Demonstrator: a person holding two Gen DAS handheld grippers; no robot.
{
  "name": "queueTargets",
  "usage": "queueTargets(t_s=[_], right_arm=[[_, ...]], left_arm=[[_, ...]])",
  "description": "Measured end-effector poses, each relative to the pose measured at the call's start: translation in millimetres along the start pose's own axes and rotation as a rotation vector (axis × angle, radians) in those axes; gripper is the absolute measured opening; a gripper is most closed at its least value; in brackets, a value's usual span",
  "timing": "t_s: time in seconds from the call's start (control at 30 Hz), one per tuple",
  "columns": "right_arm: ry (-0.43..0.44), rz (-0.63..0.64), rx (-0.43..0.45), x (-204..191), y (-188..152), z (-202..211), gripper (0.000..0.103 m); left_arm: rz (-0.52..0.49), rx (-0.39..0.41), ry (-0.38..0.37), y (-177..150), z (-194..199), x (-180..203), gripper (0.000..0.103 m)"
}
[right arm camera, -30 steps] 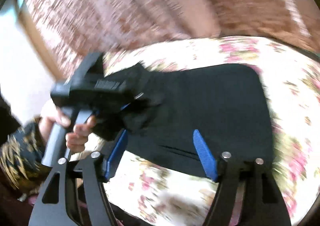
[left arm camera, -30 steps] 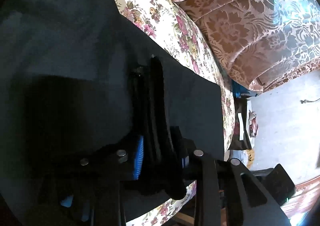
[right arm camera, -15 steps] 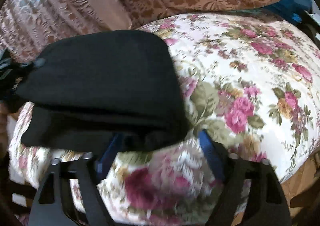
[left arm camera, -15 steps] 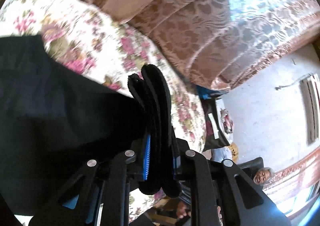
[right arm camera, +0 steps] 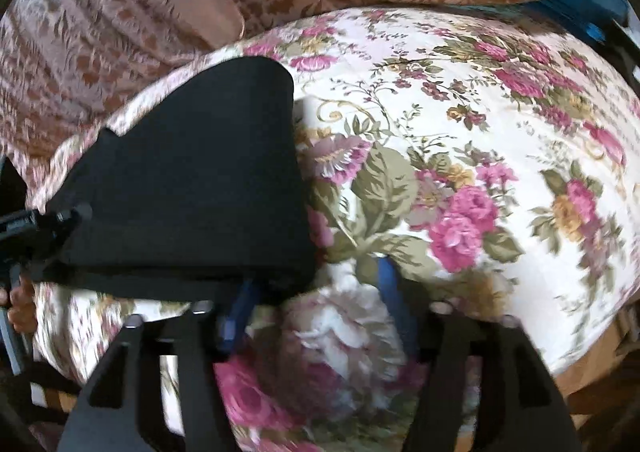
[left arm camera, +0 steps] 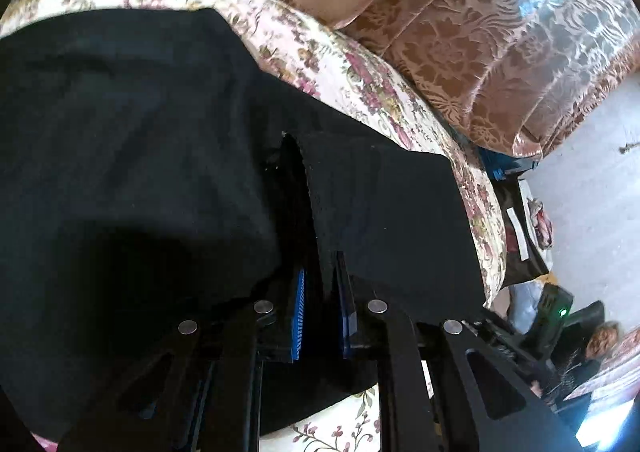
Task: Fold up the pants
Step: 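Lower the folded edge onto the pants and open both tools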
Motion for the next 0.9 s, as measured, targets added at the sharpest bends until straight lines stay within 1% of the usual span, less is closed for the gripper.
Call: queueTargets(t_s=[0.07, 0.17, 0.2, 0.27, 0.33, 0.4, 0.43, 0.47, 0.5, 0.53, 0.57, 0.6, 0.63, 0.67, 0.7, 0.8, 0.83, 0.87, 0.9], right_arm=[[0.024, 0.003, 0.001, 7, 4, 12, 0.071], [0.064, 0.0, 0.064, 8, 20, 37, 0.071], [0.093, -0.008, 0.092, 5, 30, 42, 0.07], [0.151, -0.004, 0.134, -9, 49, 45, 0.068], [0.216, 0.021, 0.154, -33, 74, 36, 0.063], [0.249, 0.057, 0.164, -57, 95, 24, 0.063], [0.246, 0.071, 0.165, -68, 106, 15, 0.063], [0.242, 0.073, 0.159, -71, 114, 6, 0.063], [0.238, 0.062, 0.138, -74, 123, -10, 0.063], [0.214, 0.046, 0.118, -73, 129, -23, 0.064], [0.17, 0.032, 0.094, -70, 133, -37, 0.064], [0.123, 0.01, 0.05, -63, 134, -55, 0.065], [0.123, -0.009, 0.006, -58, 132, -71, 0.064], [0.131, -0.018, -0.014, -55, 130, -80, 0.065], [0.128, -0.008, -0.001, -54, 125, -85, 0.065], [0.08, 0.062, 0.029, -63, 122, -80, 0.066], [0.067, 0.079, 0.031, -66, 122, -77, 0.066], [0.054, 0.088, 0.04, -69, 124, -72, 0.066], [0.05, 0.089, 0.06, -72, 125, -68, 0.066]], left_arm=[[-0.031, 0.016, 0.005, 1, 0, 5, 0.013], [-0.083, 0.039, 0.02, -1, 3, 14, 0.013], [-0.093, 0.045, 0.025, -2, 4, 15, 0.013], [-0.113, 0.055, 0.037, -2, 5, 18, 0.013], [-0.115, 0.06, 0.038, -2, 6, 19, 0.013], [-0.128, 0.069, 0.046, -1, 6, 23, 0.013], [-0.14, 0.073, 0.05, 0, 6, 25, 0.013], [-0.152, 0.08, 0.054, 0, 7, 28, 0.013], [-0.163, 0.085, 0.057, -1, 8, 29, 0.013], [-0.183, 0.092, 0.07, -3, 10, 31, 0.013], [-0.197, 0.095, 0.087, -5, 10, 32, 0.013], [-0.212, 0.089, 0.117, -7, 8, 30, 0.013], [-0.217, 0.082, 0.135, -9, 5, 27, 0.013], [-0.222, 0.079, 0.154, -12, 1, 24, 0.014], [-0.218, 0.083, 0.165, -14, -3, 19, 0.015], [-0.172, 0.089, 0.13, -12, 1, 16, 0.015], [-0.164, 0.095, 0.132, -11, 3, 15, 0.02], [-0.159, 0.106, 0.143, -11, 5, 15, 0.028], [-0.152, 0.118, 0.149, -11, 9, 13, 0.032]])
Point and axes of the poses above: each gripper's, at about its wrist camera, not at the fingertips, and z roughly against the way its jaws point, x to its right, y to its top, the point moved 2 cm from there along -z, roughly the way its jaws point, and after that the axes turned 7 degrees about z, right-handed, at the moved point
